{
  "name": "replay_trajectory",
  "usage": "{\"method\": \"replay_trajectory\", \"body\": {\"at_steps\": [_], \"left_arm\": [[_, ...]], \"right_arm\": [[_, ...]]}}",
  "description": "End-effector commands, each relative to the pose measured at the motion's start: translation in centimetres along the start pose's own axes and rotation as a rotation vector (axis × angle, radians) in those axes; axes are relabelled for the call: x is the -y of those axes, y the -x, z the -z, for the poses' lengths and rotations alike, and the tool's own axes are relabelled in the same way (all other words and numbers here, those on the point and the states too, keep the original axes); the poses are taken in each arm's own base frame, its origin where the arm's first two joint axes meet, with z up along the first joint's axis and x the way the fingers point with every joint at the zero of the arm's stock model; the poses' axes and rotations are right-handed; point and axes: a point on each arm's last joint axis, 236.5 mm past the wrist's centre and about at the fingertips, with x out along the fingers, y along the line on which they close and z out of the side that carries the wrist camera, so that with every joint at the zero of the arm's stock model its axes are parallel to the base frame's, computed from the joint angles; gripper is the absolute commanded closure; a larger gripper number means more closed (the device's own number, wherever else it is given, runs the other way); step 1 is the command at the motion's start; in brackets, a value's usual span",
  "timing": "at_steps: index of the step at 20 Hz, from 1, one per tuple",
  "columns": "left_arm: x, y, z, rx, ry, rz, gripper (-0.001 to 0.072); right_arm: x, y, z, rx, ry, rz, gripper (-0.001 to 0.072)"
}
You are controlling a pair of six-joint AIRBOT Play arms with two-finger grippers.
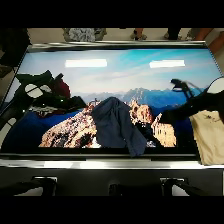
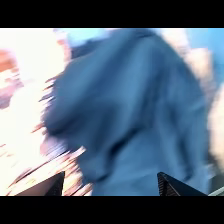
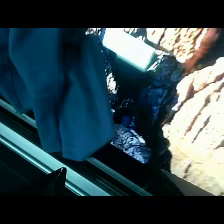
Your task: Fold the shirts.
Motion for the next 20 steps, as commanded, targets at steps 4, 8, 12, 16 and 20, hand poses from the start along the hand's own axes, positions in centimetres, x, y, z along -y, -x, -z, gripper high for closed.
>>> {"method": "replay_trajectory", "body": {"at_steps": [4, 8, 12, 16, 20], "left_arm": [[-3.9, -4.8, 5.9, -0.111, 0.130, 0.023, 0.0042], [-1.0, -6.3, 1.3, 0.072, 0.221, 0.126, 0.0045], [1.2, -8.9, 0.6, 0.050, 0.268, 0.242, 0.0093], [1.1, -11.3, 0.6, 0.013, 0.299, 0.260, 0.0452], [0.4, -11.1, 0.1, 0.026, 0.310, 0.256, 0.0679]], "right_arm": [[-0.5, -8.2, 6.0, -0.135, -0.106, -0.141, 0.0038], [-0.5, -9.0, 6.6, -0.142, -0.099, -0.147, 0.0034], [0.5, -9.4, 5.4, -0.088, -0.104, -0.110, 0.0011], [-0.7, -11.2, 5.3, -0.123, -0.140, -0.200, 0.0005], [-3.0, -15.9, 5.7, -0.232, -0.073, -0.223, -0.0001]]}}
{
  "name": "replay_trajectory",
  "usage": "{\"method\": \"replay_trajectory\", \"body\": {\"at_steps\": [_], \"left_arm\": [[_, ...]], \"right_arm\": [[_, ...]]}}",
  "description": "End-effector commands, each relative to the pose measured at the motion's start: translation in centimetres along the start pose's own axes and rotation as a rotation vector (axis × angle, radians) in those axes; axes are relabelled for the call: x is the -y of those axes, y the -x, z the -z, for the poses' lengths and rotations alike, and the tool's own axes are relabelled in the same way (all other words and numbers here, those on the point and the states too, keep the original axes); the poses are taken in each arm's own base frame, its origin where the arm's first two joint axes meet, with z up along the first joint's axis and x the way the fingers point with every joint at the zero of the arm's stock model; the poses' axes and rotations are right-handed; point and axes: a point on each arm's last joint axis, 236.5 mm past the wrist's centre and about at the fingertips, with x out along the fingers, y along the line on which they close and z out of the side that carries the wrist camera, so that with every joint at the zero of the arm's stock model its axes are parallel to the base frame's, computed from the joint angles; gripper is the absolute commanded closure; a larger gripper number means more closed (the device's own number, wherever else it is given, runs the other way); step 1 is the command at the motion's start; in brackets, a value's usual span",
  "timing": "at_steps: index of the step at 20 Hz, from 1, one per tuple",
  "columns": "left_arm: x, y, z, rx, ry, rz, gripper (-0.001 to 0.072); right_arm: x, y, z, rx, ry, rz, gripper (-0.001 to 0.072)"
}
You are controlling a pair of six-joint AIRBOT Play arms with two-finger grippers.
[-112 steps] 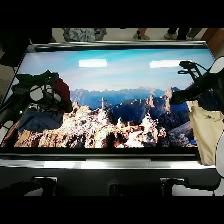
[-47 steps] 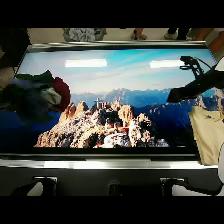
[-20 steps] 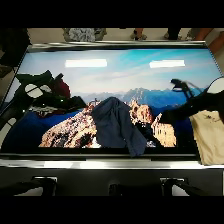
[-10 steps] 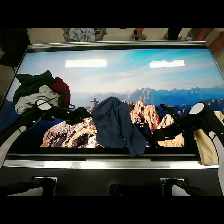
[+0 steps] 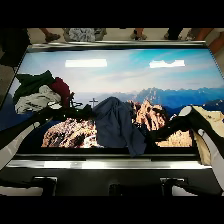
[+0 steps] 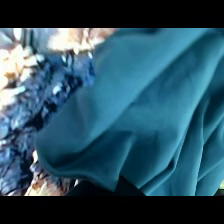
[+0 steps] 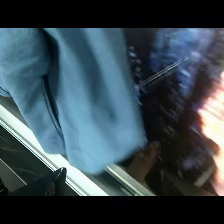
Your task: Fold the shirts.
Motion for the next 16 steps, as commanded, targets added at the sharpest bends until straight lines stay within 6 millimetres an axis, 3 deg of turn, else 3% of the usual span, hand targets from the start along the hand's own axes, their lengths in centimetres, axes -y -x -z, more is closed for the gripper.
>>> {"method": "replay_trajectory", "body": {"at_steps": [1, 3, 4, 5, 6, 8, 9, 10, 11, 12, 13, 14, 16], "left_arm": [[0.1, 0.2, -0.7, 0.016, 0.013, 0.016, 0.0679], [0.2, 0.5, -1.1, 0.026, 0.006, 0.019, 0.0679], [0.3, 0.7, -1.2, 0.030, -0.007, 0.021, 0.0679], [0.3, 0.8, -1.3, 0.034, -0.015, 0.022, 0.0679], [0.5, 1.2, -1.5, 0.043, -0.018, 0.026, 0.0680], [2.2, 3.1, -3.0, 0.092, -0.123, 0.051, 0.0682], [4.1, 5.0, -4.4, 0.145, -0.200, 0.075, 0.0682], [6.3, 7.7, -6.0, 0.216, -0.265, 0.100, 0.0682], [9.1, 11.3, -7.9, 0.307, -0.331, 0.129, 0.0682], [11.8, 15.4, -9.5, 0.403, -0.387, 0.155, 0.0682], [14.7, 20.1, -10.8, 0.508, -0.448, 0.179, 0.0682], [18.1, 25.7, -11.4, 0.629, -0.520, 0.204, 0.0682], [24.1, 36.8, -10.1, 0.862, -0.664, 0.235, 0.0682]], "right_arm": [[-1.1, -4.0, -0.9, -0.054, 0.017, -0.028, 0.0001], [-2.4, -5.3, -2.0, -0.034, -0.003, -0.079, 0.0038], [-2.6, -5.6, -2.4, -0.022, -0.004, -0.082, 0.0172], [-2.5, -5.5, -2.7, -0.010, -0.006, -0.072, 0.0498], [-2.4, -5.2, -2.9, -0.005, -0.029, -0.062, 0.0672], [-2.1, -2.8, -4.0, 0.043, 0.014, -0.015, 0.0675], [-1.8, -0.2, -5.2, 0.098, 0.050, 0.035, 0.0675], [-1.3, 3.3, -6.6, 0.176, 0.087, 0.100, 0.0675], [-1.0, 8.2, -8.3, 0.286, 0.126, 0.188, 0.0676], [-0.9, 13.8, -9.7, 0.410, 0.156, 0.281, 0.0676], [-1.3, 20.8, -10.5, 0.562, 0.186, 0.396, 0.0676], [-2.2, 27.4, -10.4, 0.701, 0.210, 0.513, 0.0675], [-5.9, 40.5, -7.1, 0.974, 0.251, 0.781, 0.0675]]}}
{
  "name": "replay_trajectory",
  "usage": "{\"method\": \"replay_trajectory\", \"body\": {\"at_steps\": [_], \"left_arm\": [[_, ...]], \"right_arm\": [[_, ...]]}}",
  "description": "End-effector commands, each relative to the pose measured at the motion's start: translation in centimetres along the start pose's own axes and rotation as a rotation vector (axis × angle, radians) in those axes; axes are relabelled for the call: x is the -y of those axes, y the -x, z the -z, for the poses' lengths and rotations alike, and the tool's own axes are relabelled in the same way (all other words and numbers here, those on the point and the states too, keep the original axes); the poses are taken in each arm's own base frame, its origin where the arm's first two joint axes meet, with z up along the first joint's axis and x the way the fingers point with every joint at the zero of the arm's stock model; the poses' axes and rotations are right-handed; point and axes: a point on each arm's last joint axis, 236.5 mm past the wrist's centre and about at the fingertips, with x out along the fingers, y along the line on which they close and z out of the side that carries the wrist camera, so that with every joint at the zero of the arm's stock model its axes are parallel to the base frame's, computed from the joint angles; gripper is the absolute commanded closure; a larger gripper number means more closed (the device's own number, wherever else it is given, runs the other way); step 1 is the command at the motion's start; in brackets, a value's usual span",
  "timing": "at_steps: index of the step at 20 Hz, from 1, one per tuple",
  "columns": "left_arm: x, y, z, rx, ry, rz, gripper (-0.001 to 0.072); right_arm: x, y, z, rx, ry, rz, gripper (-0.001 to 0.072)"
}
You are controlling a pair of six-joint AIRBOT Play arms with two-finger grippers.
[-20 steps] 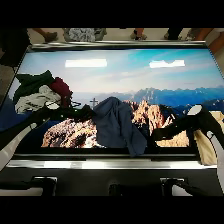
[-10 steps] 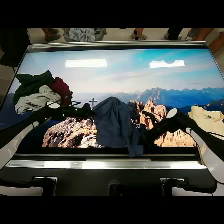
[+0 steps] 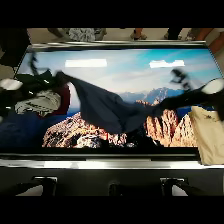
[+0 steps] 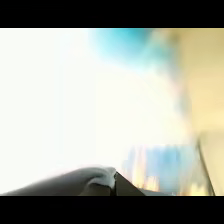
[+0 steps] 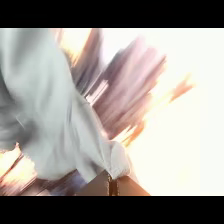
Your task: Fold the shirts.
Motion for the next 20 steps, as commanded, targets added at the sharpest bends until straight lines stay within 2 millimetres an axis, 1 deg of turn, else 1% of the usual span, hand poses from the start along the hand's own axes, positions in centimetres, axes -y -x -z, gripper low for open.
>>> {"method": "replay_trajectory", "body": {"at_steps": [1, 2, 3, 4, 5, 6, 7, 8, 9, 10, 11, 12, 13, 14, 15, 17, 18, 19, 20], "left_arm": [[10.9, 13.3, -11.7, 0.369, -0.283, 0.032, 0.0682], [14.0, 17.0, -13.1, 0.454, -0.336, 0.036, 0.0682], [16.8, 20.0, -13.6, 0.517, -0.372, 0.045, 0.0682], [19.3, 22.4, -13.5, 0.570, -0.417, 0.054, 0.0681], [21.8, 24.6, -13.2, 0.624, -0.458, 0.066, 0.0682], [23.8, 26.5, -12.9, 0.674, -0.490, 0.077, 0.0681], [25.2, 27.8, -12.5, 0.711, -0.511, 0.085, 0.0682], [26.0, 28.6, -12.1, 0.727, -0.531, 0.082, 0.0681], [26.2, 28.9, -11.6, 0.722, -0.541, 0.065, 0.0681], [25.5, 28.6, -11.1, 0.692, -0.531, 0.036, 0.0682], [24.2, 27.8, -10.4, 0.636, -0.515, -0.007, 0.0681], [22.4, 26.7, -9.6, 0.562, -0.505, -0.059, 0.0681], [20.0, 25.2, -8.3, 0.464, -0.487, -0.114, 0.0681], [17.5, 23.4, -6.5, 0.347, -0.449, -0.139, 0.0681], [14.9, 21.6, -4.3, 0.233, -0.398, -0.150, 0.0681], [9.5, 17.5, 0.9, 0.027, -0.268, -0.146, 0.0681], [7.3, 15.4, 3.6, -0.052, -0.221, -0.138, 0.0681], [5.2, 13.2, 6.4, -0.116, -0.188, -0.129, 0.0681], [3.4, 11.2, 8.8, -0.159, -0.162, -0.126, 0.0682]], "right_arm": [[3.7, 20.2, -8.0, 0.395, 0.124, 0.461, 0.0675], [2.9, 24.8, -8.5, 0.468, 0.144, 0.555, 0.0675], [1.7, 27.9, -8.7, 0.534, 0.142, 0.607, 0.0675], [0.2, 30.1, -8.8, 0.593, 0.148, 0.631, 0.0675], [-1.7, 31.8, -9.0, 0.654, 0.167, 0.628, 0.0675], [-3.0, 33.1, -8.9, 0.694, 0.183, 0.638, 0.0675], [-4.2, 34.5, -8.7, 0.728, 0.199, 0.656, 0.0675], [-4.8, 35.6, -8.3, 0.746, 0.210, 0.683, 0.0675], [-5.3, 36.4, -7.6, 0.744, 0.218, 0.709, 0.0674], [-5.5, 36.4, -6.8, 0.720, 0.218, 0.720, 0.0674], [-5.5, 35.7, -5.9, 0.675, 0.211, 0.708, 0.0674], [-5.4, 34.3, -4.8, 0.606, 0.199, 0.676, 0.0674], [-5.2, 32.5, -3.6, 0.523, 0.180, 0.632, 0.0673], [-4.9, 30.1, -1.8, 0.405, 0.153, 0.570, 0.0673], [-4.5, 27.2, 0.5, 0.266, 0.099, 0.490, 0.0674], [-4.1, 21.4, 4.8, 0.043, -0.016, 0.321, 0.0674], [-4.2, 18.4, 6.7, -0.027, -0.054, 0.244, 0.0674], [-4.2, 15.9, 8.6, -0.077, -0.089, 0.191, 0.0674], [-4.0, 13.4, 10.9, -0.134, -0.124, 0.153, 0.0674]]}}
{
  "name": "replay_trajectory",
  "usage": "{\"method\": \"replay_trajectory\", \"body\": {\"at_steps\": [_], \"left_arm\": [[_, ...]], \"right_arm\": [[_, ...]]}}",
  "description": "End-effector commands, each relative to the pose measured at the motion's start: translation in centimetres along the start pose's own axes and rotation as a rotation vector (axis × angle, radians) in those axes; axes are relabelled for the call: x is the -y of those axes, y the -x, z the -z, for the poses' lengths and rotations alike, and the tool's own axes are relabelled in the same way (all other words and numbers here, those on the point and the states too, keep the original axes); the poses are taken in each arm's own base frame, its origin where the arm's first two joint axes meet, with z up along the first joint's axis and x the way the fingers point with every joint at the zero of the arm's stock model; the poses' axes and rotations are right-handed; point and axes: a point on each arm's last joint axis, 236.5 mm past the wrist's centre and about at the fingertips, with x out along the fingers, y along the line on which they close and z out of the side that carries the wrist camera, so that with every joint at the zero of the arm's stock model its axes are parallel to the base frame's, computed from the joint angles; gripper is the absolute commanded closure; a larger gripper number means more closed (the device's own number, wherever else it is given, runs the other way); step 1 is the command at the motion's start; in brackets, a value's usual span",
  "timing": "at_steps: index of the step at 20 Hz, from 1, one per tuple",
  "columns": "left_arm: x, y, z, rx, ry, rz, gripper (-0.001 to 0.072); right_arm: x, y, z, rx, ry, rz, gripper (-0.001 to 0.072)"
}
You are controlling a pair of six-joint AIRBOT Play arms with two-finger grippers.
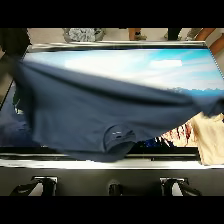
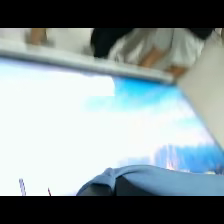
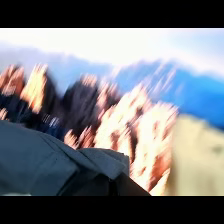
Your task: Fold the shirts.
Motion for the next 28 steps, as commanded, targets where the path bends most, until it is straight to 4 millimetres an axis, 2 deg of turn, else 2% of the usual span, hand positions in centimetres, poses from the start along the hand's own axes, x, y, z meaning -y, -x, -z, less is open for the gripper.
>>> {"method": "replay_trajectory", "body": {"at_steps": [1, 2, 3, 5, 8, 9, 11, 12, 13, 14, 15, 16, 17, 19, 21, 22, 23, 24, 27, 28], "left_arm": [[-3.6, -6.4, 11.2, -0.238, 0.118, 0.012, 0.0681], [-4.5, -8.2, 12.7, -0.253, 0.145, 0.002, 0.0682], [-5.5, -10.1, 13.6, -0.262, 0.168, -0.015, 0.0681], [-8.1, -14.2, 14.1, -0.269, 0.204, -0.055, 0.0681], [-12.2, -19.9, 14.7, -0.323, 0.254, -0.096, 0.0680], [-13.3, -21.7, 14.9, -0.342, 0.265, -0.102, 0.0680], [-14.9, -24.6, 16.3, -0.395, 0.297, -0.102, 0.0678], [-15.3, -25.5, 17.4, -0.438, 0.335, -0.096, 0.0625], [-15.2, -25.9, 18.3, -0.481, 0.377, -0.087, 0.0362], [-14.9, -25.7, 18.8, -0.525, 0.412, -0.073, 0.0010], [-14.8, -24.9, 18.5, -0.561, 0.412, -0.055, -0.0013], [-14.8, -23.7, 17.8, -0.591, 0.400, -0.045, -0.0013], [-15.3, -22.0, 17.0, -0.625, 0.403, -0.058, -0.0013], [-16.6, -17.7, 16.4, -0.705, 0.401, -0.132, -0.0013], [-16.8, -14.2, 18.1, -0.795, 0.357, -0.193, -0.0013], [-15.8, -13.0, 20.1, -0.834, 0.366, -0.192, -0.0013], [-14.4, -12.1, 22.9, -0.877, 0.392, -0.179, -0.0013], [-12.8, -11.5, 26.1, -0.914, 0.426, -0.160, -0.0013], [-6.8, -10.0, 36.0, -0.991, 0.562, -0.080, -0.0013], [-5.2, -9.7, 38.4, -1.007, 0.590, -0.065, -0.0013]], "right_arm": [[-3.3, -7.0, 9.0, -0.283, -0.107, -0.194, 0.0674], [-3.6, -9.1, 10.8, -0.324, -0.139, -0.217, 0.0674], [-3.5, -11.4, 11.7, -0.328, -0.168, -0.220, 0.0674], [-1.5, -15.7, 11.2, -0.269, -0.220, -0.169, 0.0674], [2.3, -22.0, 9.2, -0.186, -0.314, -0.098, 0.0674], [3.0, -24.3, 9.3, -0.182, -0.349, -0.096, 0.0673], [2.7, -28.4, 10.6, -0.225, -0.437, -0.145, 0.0673], [2.1, -29.8, 11.5, -0.258, -0.480, -0.181, 0.0673], [1.6, -31.0, 12.0, -0.275, -0.517, -0.207, 0.0672], [1.4, -31.4, 12.1, -0.283, -0.522, -0.220, 0.0608], [1.7, -31.1, 11.5, -0.275, -0.488, -0.224, 0.0385], [2.0, -30.2, 10.1, -0.254, -0.410, -0.234, 0.0073], [2.5, -28.7, 8.5, -0.239, -0.313, -0.240, 0.0006], [4.1, -25.5, 5.8, -0.245, -0.199, -0.208, 0.0005], [4.8, -23.8, 3.2, -0.206, -0.163, -0.194, 0.0008], [4.8, -23.6, 2.7, -0.194, -0.170, -0.198, 0.0008], [4.5, -23.6, 2.9, -0.202, -0.176, -0.209, 0.0008], [3.9, -23.7, 3.4, -0.228, -0.180, -0.236, 0.0009], [2.3, -23.7, 5.7, -0.336, -0.180, -0.316, 0.0080], [2.3, -23.8, 6.2, -0.352, -0.160, -0.324, 0.0077]]}}
